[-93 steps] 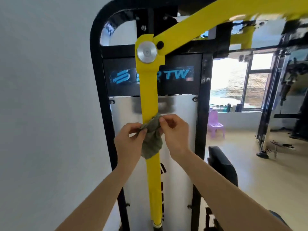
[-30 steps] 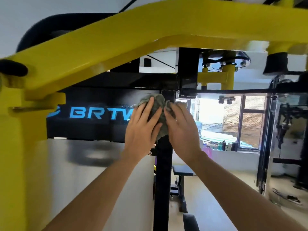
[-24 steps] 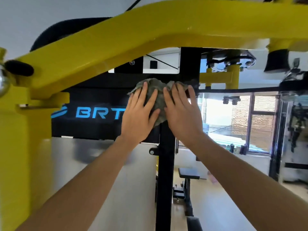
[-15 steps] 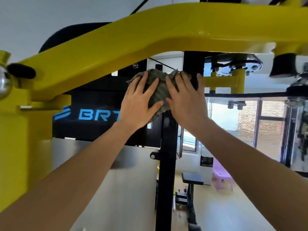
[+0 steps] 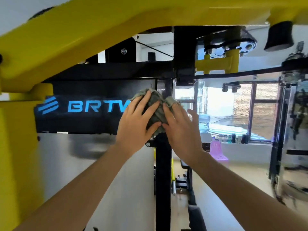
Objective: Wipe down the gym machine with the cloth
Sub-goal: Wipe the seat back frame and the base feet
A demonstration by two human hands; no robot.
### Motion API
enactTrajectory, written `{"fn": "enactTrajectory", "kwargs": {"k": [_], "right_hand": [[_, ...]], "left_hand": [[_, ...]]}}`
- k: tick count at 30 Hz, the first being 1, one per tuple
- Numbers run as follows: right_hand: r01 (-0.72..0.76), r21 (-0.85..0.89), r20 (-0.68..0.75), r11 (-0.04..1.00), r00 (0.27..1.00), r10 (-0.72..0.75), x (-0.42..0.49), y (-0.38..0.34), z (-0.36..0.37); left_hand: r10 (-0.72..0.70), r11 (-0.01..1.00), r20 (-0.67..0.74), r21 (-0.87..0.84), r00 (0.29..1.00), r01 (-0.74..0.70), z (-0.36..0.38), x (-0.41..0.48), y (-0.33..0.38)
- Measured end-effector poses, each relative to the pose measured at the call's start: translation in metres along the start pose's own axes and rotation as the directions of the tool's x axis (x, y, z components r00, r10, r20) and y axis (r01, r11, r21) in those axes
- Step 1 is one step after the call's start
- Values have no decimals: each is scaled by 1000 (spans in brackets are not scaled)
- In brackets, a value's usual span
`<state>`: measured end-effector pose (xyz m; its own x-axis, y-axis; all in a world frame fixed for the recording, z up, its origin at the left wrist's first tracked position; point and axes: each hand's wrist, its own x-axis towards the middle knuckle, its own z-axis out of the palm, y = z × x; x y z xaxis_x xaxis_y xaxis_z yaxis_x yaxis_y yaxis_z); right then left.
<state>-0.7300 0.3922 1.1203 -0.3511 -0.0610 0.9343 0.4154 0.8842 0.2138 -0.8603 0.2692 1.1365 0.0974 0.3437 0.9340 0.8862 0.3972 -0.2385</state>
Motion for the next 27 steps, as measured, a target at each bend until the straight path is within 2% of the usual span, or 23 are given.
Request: {"fn": "enactTrajectory", "kwargs": {"k": [2, 3, 5, 8, 10, 14, 19, 22, 27], "right_hand": [[-84, 228, 9, 970, 996, 84, -10, -1, 4], [-146, 366, 26, 919, 989, 147, -15, -1, 6], [-246, 591, 86, 768, 966, 243, -18, 3, 10], [-379, 777, 268, 503, 921, 281, -9, 11, 6], [-413, 826, 335, 384, 907, 255, 2, 16, -1], [-404, 864, 360, 300, 913, 195, 30, 24, -7], [-452, 866, 416, 215, 889, 192, 51, 32, 0], [-457, 877, 430, 145, 884, 184, 49, 34, 3], [-494, 865, 475, 93, 864, 169, 22, 28, 17]], "left_hand": [[-3, 1000, 18, 2, 1000, 3, 1, -7, 5], [-4, 1000, 20, 3, 1000, 4, 1, -8, 6], [2, 1000, 28, -2, 1000, -2, -1, -6, 9], [49, 999, 52, 6, 997, -49, -2, 6, 9], [75, 997, 67, 8, 995, -76, -3, 19, 8], [102, 994, 79, 31, 992, -104, -6, 44, 9], [111, 992, 98, 42, 989, -116, -4, 56, 10], [106, 992, 105, 62, 989, -113, -1, 52, 13], [78, 996, 106, 42, 991, -83, 5, 25, 23]]}}
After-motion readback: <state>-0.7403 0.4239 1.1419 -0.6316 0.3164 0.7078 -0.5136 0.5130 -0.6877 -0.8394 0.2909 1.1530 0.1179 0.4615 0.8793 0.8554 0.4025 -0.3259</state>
